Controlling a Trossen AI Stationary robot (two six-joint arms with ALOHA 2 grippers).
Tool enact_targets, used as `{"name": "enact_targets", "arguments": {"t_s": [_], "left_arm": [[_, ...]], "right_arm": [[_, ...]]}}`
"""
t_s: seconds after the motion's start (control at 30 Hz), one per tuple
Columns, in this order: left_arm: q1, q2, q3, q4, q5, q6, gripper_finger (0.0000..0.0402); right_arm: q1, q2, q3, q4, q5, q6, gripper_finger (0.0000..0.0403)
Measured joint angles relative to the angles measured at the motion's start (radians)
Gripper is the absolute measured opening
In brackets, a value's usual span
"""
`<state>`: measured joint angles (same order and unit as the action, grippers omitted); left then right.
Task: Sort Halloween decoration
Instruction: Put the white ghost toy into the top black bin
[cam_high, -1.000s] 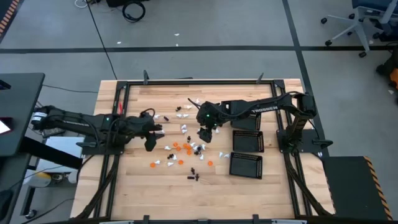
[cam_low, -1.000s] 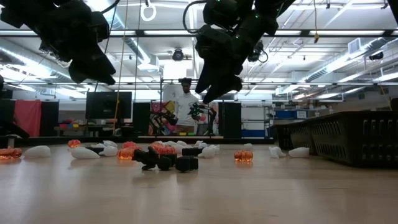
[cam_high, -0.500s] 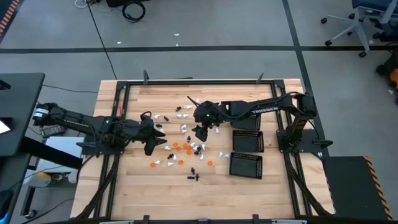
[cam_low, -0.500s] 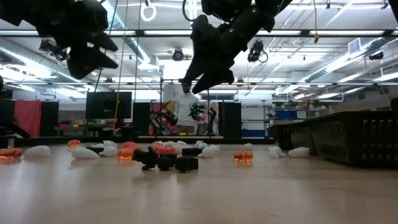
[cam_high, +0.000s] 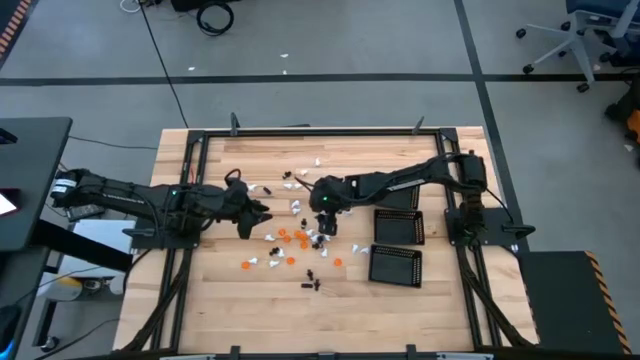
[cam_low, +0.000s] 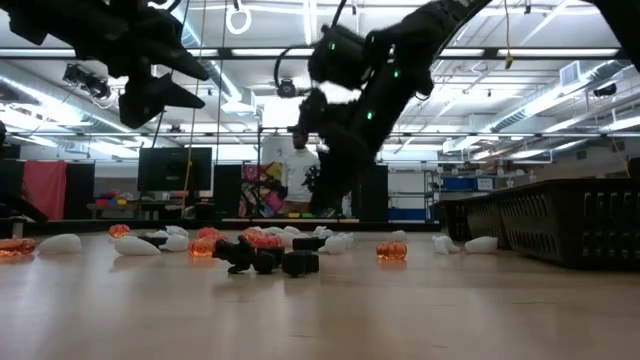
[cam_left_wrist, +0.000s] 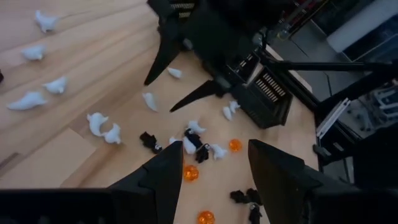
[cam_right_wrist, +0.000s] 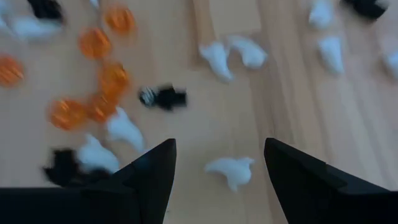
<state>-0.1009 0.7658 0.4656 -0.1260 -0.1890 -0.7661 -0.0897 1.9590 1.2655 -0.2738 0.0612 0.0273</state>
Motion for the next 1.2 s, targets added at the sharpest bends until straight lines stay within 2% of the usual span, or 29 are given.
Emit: {"name": "enact_targets", "arguments": {"t_s": [0.23, 0.5, 0.8, 1.2], "left_arm": [[0.000, 0.000, 0.001, -0.003, -0.019, 0.000, 0.0192], [0.005, 0.000, 0.001, -0.004, -0.028, 0.044, 0.0192], [0.005, 0.000, 0.001, -0.003, -0.035, 0.047, 0.0192], [0.005, 0.000, 0.001, 0.000, -0.035, 0.043, 0.0192]], "right_arm": [[-0.021, 0.036, 0.000, -0.010, 0.005, -0.104, 0.0248], [-0.061, 0.036, -0.030, -0.004, -0.062, -0.134, 0.0227], [-0.080, 0.034, -0.102, 0.148, -0.180, -0.154, 0.0189], [-0.075, 0.025, -0.134, 0.156, -0.191, -0.154, 0.0121]]}}
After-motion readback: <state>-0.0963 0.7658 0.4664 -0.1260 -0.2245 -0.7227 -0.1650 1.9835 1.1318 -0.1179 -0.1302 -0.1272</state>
